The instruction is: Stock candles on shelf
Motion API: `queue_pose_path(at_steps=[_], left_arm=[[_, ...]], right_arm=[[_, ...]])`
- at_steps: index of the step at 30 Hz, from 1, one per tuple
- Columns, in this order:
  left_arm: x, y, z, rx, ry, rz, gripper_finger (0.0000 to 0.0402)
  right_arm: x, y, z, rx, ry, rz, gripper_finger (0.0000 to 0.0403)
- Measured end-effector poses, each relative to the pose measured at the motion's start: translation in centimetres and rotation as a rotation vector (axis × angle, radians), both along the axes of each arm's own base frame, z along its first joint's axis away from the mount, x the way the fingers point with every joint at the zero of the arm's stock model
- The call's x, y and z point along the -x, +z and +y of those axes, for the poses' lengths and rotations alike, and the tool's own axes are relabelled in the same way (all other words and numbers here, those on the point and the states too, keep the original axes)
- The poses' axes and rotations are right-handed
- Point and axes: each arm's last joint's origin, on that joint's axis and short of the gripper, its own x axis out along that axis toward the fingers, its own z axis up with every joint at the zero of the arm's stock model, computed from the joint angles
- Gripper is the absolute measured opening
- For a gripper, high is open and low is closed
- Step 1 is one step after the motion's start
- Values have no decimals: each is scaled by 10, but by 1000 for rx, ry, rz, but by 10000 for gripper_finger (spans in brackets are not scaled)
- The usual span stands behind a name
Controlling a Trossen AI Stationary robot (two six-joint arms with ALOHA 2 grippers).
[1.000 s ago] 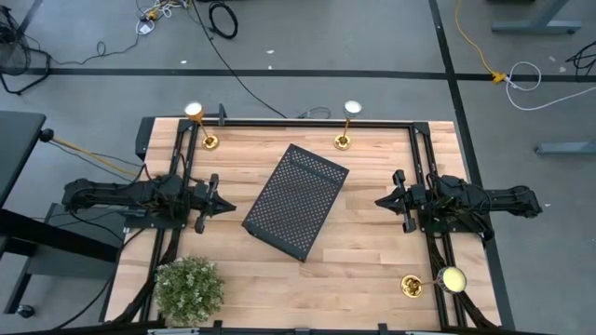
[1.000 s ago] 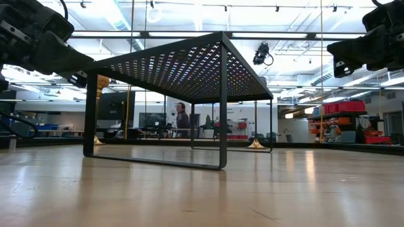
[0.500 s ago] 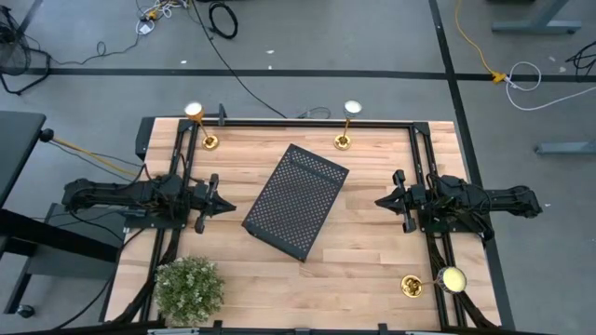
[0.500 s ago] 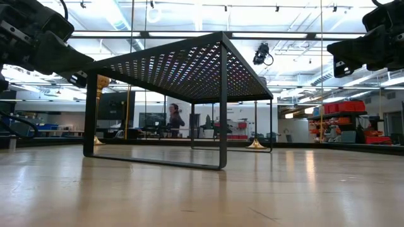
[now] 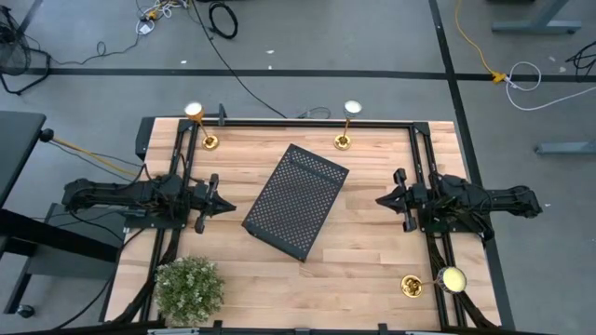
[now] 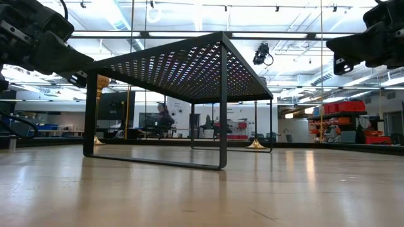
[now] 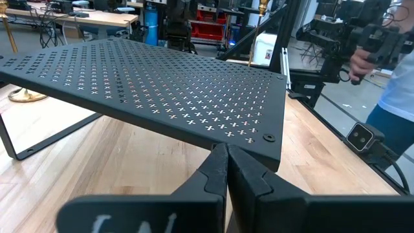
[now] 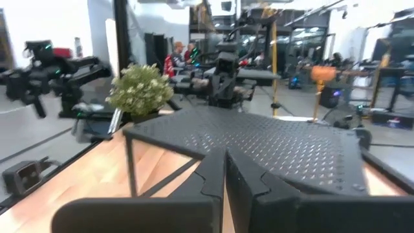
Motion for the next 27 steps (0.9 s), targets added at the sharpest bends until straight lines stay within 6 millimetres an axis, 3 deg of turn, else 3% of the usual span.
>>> queue_pose_path(at_steps=[12, 27], left_arm=[[0, 0, 0, 0, 0, 0, 14], [0, 0, 0, 0, 0, 0, 14]], right_arm=[[8, 41, -6, -29, -201, -96, 18], [5, 108, -8, -68, -277, -103, 18]])
